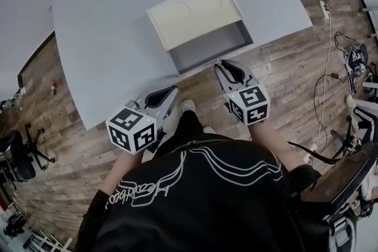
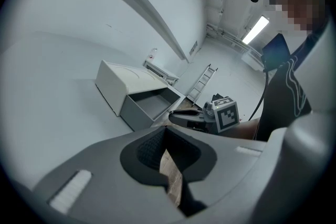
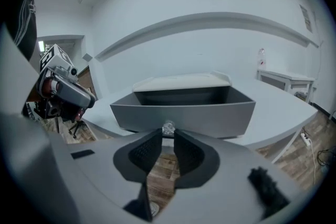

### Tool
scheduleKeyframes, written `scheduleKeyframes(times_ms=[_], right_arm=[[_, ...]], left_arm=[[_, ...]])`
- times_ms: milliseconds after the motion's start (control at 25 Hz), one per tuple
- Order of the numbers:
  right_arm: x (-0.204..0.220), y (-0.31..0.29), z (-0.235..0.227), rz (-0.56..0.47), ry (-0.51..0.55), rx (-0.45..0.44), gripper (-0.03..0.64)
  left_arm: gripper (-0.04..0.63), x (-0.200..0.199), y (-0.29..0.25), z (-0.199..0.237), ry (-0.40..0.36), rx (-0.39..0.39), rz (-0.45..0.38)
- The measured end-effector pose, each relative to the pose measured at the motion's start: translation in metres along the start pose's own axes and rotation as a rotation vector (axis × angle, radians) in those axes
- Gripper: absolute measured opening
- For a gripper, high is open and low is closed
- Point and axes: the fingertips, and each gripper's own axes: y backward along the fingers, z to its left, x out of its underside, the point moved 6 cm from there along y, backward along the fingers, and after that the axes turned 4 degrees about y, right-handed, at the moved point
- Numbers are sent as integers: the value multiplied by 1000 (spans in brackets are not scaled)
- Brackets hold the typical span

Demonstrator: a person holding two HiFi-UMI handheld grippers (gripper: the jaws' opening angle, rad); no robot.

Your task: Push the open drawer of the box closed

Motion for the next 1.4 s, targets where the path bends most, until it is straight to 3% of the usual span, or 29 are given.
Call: scheduleKeyframes(times_ms=[960, 1240, 1400], right_arm=[[-41, -62, -26, 72, -18, 12, 77], [-43, -49, -29, 55, -15, 17, 77], [-48, -19, -18, 22, -11, -25, 77]], left_arm=[[5, -24, 10, 52, 38, -16, -31], [5, -22, 15, 39, 28, -20, -60], [5, -17, 19, 15, -1, -17, -76]])
